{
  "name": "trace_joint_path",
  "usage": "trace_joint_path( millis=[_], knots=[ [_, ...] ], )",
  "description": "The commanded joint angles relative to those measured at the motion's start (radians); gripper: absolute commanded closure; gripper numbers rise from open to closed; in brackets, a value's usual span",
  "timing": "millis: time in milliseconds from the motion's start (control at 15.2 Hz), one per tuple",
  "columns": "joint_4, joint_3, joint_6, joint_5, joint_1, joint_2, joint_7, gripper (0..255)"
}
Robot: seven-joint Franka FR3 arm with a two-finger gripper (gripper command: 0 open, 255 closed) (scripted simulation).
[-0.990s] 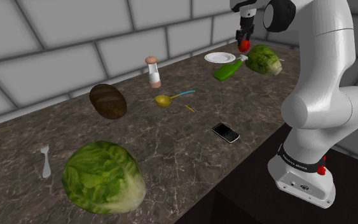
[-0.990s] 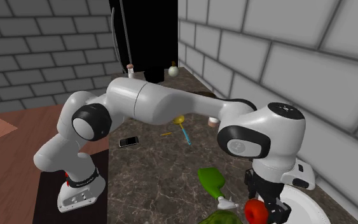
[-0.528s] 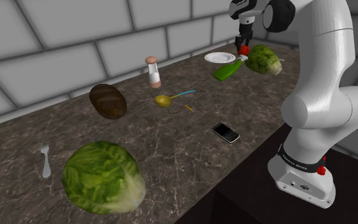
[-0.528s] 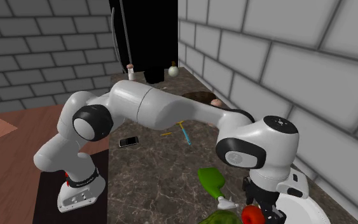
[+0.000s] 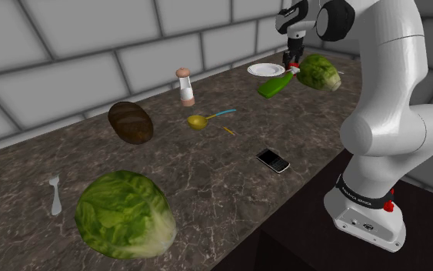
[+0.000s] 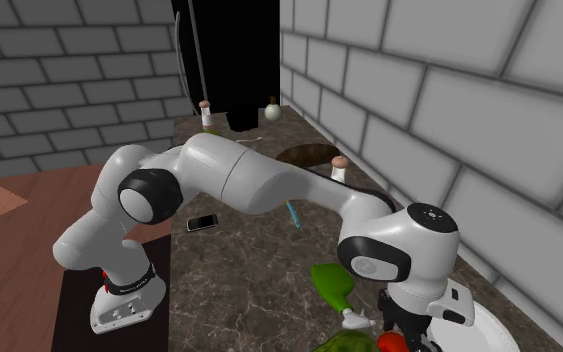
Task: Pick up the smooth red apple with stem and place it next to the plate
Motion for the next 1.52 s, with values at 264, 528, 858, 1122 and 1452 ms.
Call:
trace_joint_path(
  millis=[264,528,858,1122,1452],
  knots=[
    [-0.045,0.001,0.061,0.001,0.0,0.016,0.001,255],
    [-0.045,0.001,0.061,0.001,0.0,0.016,0.001,255],
    [-0.045,0.001,0.061,0.001,0.0,0.016,0.001,0],
    [-0.045,0.001,0.061,0.001,0.0,0.016,0.001,0],
    [-0.006,-0.002,-0.031,-0.004,0.007,-0.038,0.004,0]
  ],
)
